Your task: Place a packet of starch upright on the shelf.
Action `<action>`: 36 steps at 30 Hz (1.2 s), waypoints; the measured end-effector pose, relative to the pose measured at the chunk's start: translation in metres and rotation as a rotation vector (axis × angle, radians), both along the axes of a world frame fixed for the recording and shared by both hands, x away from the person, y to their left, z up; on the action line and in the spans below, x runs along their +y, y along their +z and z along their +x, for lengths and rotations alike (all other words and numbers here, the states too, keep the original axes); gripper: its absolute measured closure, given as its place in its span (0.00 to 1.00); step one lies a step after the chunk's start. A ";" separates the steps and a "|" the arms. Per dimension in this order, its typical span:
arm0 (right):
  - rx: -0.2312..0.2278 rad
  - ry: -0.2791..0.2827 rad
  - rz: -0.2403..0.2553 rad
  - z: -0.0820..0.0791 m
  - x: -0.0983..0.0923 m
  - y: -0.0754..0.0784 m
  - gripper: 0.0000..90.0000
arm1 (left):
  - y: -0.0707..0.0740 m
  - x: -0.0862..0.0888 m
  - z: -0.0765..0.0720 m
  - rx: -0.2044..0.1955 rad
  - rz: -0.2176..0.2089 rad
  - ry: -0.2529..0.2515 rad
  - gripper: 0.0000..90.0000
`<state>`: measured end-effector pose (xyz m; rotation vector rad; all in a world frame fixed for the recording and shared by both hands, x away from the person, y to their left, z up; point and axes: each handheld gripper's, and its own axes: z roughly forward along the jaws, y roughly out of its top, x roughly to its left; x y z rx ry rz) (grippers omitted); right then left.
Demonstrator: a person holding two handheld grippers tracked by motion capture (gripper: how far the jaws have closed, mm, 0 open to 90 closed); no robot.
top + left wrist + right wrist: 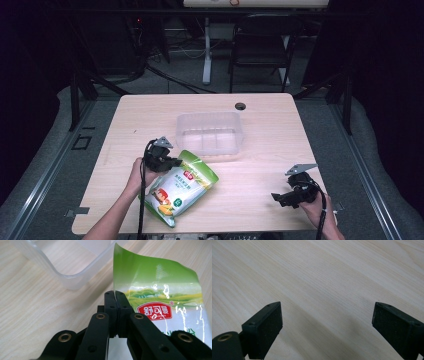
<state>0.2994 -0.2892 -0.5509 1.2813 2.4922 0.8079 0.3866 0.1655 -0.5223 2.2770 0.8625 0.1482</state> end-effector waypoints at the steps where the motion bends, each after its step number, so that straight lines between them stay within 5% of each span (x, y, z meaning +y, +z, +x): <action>1: 0.008 0.004 -0.005 0.000 0.000 0.000 0.10 | 0.002 0.003 -0.002 -0.014 -0.010 0.015 1.00; 15: 0.010 0.009 -0.011 0.001 0.000 0.000 0.10 | 0.015 0.023 -0.015 -0.082 -0.087 0.072 1.00; 21: 0.011 0.010 -0.011 0.001 0.001 -0.001 0.10 | 0.020 0.031 -0.018 -0.064 -0.125 0.075 1.00; 36: 0.004 0.008 -0.016 0.001 0.001 -0.002 0.10 | 0.042 0.041 -0.035 -0.122 -0.148 0.080 1.00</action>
